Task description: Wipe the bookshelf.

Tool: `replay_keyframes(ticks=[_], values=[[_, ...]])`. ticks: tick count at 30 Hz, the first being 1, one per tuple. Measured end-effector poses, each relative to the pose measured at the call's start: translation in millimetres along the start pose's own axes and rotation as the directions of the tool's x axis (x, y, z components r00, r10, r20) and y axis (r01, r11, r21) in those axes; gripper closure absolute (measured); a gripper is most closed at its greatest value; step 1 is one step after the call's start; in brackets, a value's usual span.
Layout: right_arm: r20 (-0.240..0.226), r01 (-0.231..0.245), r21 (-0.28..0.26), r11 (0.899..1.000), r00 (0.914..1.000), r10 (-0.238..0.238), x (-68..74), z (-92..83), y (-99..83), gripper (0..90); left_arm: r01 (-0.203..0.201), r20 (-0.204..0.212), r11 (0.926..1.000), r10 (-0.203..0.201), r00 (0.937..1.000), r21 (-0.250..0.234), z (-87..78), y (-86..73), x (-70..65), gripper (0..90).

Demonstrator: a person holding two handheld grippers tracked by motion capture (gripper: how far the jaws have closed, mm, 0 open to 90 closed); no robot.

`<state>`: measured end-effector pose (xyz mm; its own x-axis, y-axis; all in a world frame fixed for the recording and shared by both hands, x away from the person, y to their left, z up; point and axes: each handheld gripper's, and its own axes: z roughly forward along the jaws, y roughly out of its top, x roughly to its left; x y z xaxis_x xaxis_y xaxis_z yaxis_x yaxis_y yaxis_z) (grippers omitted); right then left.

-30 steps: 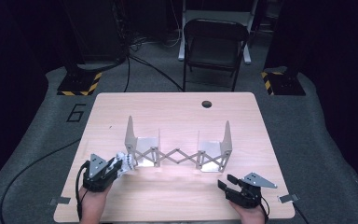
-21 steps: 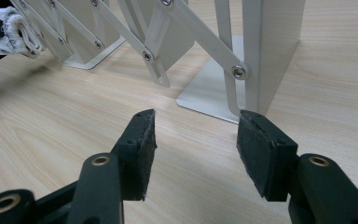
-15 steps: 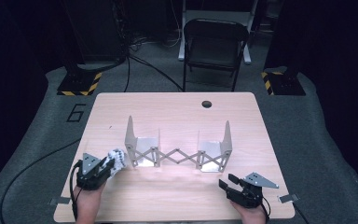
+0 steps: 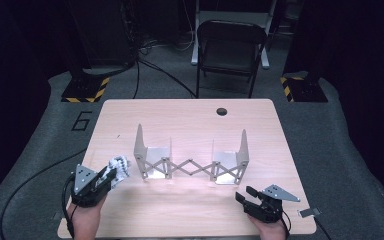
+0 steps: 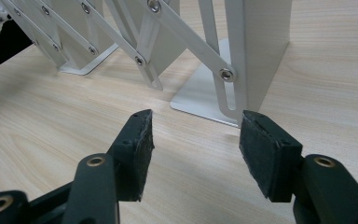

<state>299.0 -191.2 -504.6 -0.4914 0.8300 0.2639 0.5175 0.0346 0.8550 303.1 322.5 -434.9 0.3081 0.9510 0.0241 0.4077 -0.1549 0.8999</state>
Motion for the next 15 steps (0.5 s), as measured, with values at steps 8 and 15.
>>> replay_keyframes(ticks=[8,15], values=[[0.008,-0.012,-0.002,1.0,0.9999,0.012,-1.1,0.0,0.0,42.5,0.015,-0.071,0.9989,-0.011,0.9974,0.044,1.5,-18.2,14.9,72.1],[0.012,-0.012,-0.008,1.0,0.9998,0.012,-2.1,0.4,0.0,42.1,0.0,-0.1,0.9943,0.011,0.9949,0.106,11.5,-29.0,21.7,71.9]])
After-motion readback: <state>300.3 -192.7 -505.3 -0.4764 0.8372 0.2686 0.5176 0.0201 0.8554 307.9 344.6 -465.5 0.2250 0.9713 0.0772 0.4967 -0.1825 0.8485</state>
